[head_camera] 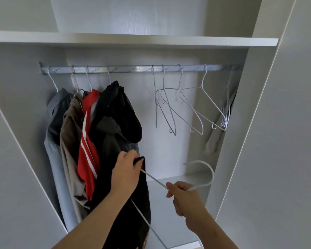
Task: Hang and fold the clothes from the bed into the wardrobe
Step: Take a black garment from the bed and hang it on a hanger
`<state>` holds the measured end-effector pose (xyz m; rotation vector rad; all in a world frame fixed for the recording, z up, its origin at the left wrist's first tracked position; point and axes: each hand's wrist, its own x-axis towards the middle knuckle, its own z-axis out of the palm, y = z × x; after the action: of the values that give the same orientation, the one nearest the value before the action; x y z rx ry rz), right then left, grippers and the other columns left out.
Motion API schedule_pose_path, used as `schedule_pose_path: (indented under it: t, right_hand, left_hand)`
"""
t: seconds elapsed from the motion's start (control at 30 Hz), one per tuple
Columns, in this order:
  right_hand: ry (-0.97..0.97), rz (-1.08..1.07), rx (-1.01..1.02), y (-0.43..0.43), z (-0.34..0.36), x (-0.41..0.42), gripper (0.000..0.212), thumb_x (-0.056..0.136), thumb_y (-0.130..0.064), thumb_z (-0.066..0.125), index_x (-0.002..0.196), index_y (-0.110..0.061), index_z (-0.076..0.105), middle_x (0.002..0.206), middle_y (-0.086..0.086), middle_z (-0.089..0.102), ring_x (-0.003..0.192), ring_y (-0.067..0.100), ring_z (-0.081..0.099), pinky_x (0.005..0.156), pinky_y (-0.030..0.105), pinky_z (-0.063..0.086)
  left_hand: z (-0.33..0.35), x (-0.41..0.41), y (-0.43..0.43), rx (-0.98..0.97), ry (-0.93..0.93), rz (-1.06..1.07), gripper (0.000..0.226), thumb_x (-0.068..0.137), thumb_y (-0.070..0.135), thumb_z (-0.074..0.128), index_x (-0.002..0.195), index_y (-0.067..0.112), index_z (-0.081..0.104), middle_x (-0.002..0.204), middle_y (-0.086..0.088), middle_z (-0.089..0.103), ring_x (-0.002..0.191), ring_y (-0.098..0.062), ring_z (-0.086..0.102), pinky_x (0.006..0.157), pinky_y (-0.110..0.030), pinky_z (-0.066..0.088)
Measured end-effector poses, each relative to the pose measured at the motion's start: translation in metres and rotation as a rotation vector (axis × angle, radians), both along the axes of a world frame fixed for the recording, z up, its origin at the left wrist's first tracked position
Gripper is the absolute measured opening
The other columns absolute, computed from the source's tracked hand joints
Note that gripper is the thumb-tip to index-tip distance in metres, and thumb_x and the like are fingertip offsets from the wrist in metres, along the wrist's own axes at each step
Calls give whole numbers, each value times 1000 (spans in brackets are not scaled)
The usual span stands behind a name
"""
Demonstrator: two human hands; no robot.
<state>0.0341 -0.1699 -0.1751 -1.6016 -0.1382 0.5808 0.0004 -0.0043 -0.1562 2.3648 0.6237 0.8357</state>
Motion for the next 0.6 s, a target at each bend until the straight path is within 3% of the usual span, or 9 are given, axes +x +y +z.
schedule_pose_path:
  t: [0.1, 0.17, 0.23, 0.27, 0.37, 0.43, 0.53, 0.6]
  right_hand:
    - [-7, 6, 30, 8, 7, -3, 34, 90, -14, 57, 57, -8, 54, 35, -4, 33, 31, 8, 23, 36, 16, 20]
    - [3, -19, 76, 11, 10, -5, 28, 85, -3, 53, 58, -6, 49, 36, -4, 31, 30, 8, 23, 35, 15, 19]
    - [-14, -64, 108, 10, 15, -5, 22, 79, 4, 49, 59, -5, 48, 36, -4, 30, 30, 8, 23, 34, 15, 19]
    - [-36, -90, 111, 8, 18, -3, 20, 77, 5, 49, 59, -4, 48, 37, -3, 29, 31, 9, 23, 33, 15, 19]
    - [-112, -140, 123, 1, 26, 3, 16, 74, 6, 49, 60, -2, 50, 39, -1, 28, 33, 9, 23, 33, 16, 21]
    - [-154, -139, 148, -3, 29, 5, 14, 73, 6, 49, 61, -1, 52, 38, -2, 28, 33, 9, 23, 33, 15, 22]
    - [-221, -122, 169, -7, 35, 8, 15, 74, 5, 50, 60, 3, 56, 39, -2, 25, 36, 10, 21, 35, 15, 21]
    - [-277, -119, 142, -9, 38, 9, 22, 76, 2, 52, 55, 2, 56, 40, -1, 26, 39, 9, 23, 38, 16, 23]
  left_hand:
    - [-1, -5, -28, -18, 27, -210, 15, 88, 19, 59, 75, 22, 51, 81, 8, 43, 71, -8, 47, 67, -20, 37]
    - [0, -7, -42, -72, 25, -346, 20, 84, 15, 62, 71, 25, 52, 78, 9, 47, 75, -6, 50, 72, -18, 39]
    - [5, -10, -45, -73, 41, -444, 11, 83, 14, 62, 77, 23, 60, 83, 10, 53, 80, -2, 51, 75, -15, 39]
    - [7, -11, -42, -5, 54, -479, 6, 84, 16, 61, 85, 21, 64, 88, 12, 56, 83, 0, 52, 78, -16, 39]
    - [8, -14, -27, 578, 78, -417, 25, 87, 38, 50, 104, 32, 66, 109, 17, 63, 91, -9, 59, 86, -30, 44]
    - [6, -17, -20, 803, 42, -351, 35, 84, 47, 43, 108, 37, 66, 113, 14, 65, 88, -16, 62, 90, -41, 46]
    - [14, -14, -12, 868, -41, -295, 33, 84, 53, 46, 100, 35, 69, 97, 11, 68, 93, -23, 61, 99, -50, 36]
    - [20, -9, -7, 867, -108, -289, 33, 85, 49, 48, 86, 28, 72, 76, 7, 66, 88, -22, 63, 94, -49, 41]
